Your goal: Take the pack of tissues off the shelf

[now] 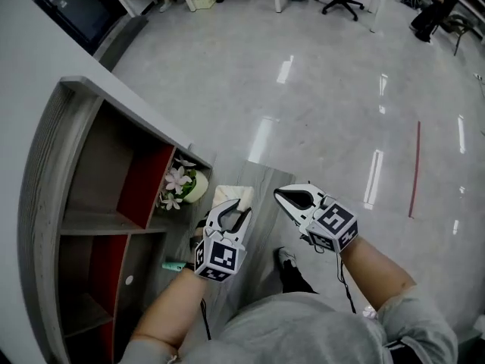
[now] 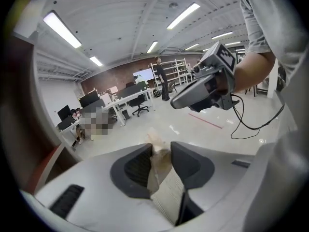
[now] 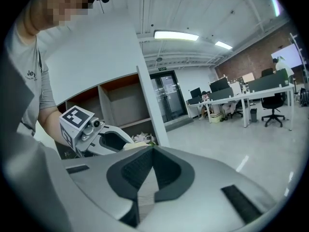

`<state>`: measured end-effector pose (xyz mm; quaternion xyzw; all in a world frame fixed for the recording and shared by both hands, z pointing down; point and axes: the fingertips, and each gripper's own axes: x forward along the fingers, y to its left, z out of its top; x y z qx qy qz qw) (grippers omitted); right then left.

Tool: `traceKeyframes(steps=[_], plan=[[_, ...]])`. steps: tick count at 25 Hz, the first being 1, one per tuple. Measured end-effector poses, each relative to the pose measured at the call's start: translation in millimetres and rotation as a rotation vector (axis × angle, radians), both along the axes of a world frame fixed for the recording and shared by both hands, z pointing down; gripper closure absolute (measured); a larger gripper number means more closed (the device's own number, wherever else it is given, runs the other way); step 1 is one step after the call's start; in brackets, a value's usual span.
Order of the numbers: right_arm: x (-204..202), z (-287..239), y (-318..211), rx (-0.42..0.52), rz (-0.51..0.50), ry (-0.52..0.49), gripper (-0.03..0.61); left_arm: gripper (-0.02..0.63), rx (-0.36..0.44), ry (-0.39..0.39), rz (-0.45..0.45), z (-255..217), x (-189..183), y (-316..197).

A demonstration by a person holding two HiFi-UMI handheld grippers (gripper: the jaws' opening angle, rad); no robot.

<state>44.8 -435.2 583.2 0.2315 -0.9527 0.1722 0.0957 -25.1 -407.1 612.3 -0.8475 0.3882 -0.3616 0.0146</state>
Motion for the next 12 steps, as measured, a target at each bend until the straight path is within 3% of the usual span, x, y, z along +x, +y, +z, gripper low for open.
traceKeyframes(steps=[5, 12], plan=[[23, -7, -28, 0.006, 0.046, -0.024, 0.566, 0.477, 0.040, -0.004, 0.028, -13, 19, -56], [37, -13, -56, 0.017, 0.089, -0.045, 0.566, 0.477, 0.051, -0.034, 0.066, -7, 26, -90]])
